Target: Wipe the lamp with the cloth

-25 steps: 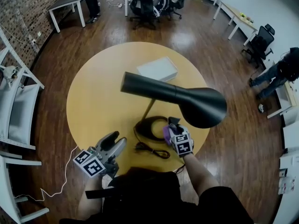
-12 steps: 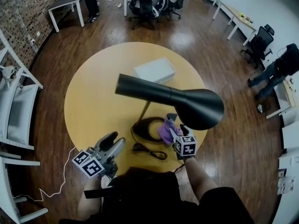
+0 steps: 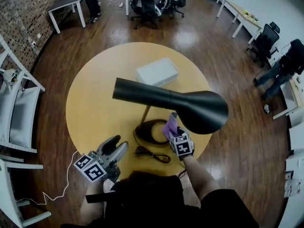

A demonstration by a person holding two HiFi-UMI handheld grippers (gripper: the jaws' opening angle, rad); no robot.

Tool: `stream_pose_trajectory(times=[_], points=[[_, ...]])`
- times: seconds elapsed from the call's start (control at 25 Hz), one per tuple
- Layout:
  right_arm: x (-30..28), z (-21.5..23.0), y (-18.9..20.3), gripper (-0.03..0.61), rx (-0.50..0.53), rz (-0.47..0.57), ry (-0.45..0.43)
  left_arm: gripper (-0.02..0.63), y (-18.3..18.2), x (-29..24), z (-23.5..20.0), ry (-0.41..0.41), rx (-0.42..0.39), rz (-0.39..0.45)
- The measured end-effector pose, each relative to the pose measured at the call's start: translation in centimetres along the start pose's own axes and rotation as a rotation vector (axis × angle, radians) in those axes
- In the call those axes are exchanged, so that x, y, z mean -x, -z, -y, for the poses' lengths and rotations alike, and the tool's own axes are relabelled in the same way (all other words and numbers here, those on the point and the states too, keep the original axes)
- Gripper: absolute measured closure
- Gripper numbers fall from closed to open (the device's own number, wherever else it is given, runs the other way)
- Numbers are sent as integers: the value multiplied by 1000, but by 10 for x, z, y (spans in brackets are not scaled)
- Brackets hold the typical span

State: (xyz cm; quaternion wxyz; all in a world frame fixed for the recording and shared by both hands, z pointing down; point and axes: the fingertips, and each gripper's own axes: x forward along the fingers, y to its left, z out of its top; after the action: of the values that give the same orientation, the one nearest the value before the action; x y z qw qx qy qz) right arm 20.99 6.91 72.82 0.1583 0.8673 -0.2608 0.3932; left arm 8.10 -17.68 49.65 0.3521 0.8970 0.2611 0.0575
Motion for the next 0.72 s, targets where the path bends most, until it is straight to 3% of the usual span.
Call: stream_pose_trajectory(times=[0.2, 0.32, 0.44, 0.56, 0.72], points=[[-12, 3, -28, 429, 49, 12, -59, 402, -3, 5, 4, -21, -18, 7], [-8, -12, -62, 446, 64, 130, -91, 402, -6, 13, 1, -41, -24, 21], [-2, -58, -92, 448, 68, 224, -210, 402, -8, 21, -4, -64, -26, 34], [-13, -102, -98, 448, 55, 188, -313, 402, -11, 24, -2, -72, -32, 46], [-32, -124, -86, 454, 170, 128, -289, 402, -12, 26, -2, -80, -39, 55]])
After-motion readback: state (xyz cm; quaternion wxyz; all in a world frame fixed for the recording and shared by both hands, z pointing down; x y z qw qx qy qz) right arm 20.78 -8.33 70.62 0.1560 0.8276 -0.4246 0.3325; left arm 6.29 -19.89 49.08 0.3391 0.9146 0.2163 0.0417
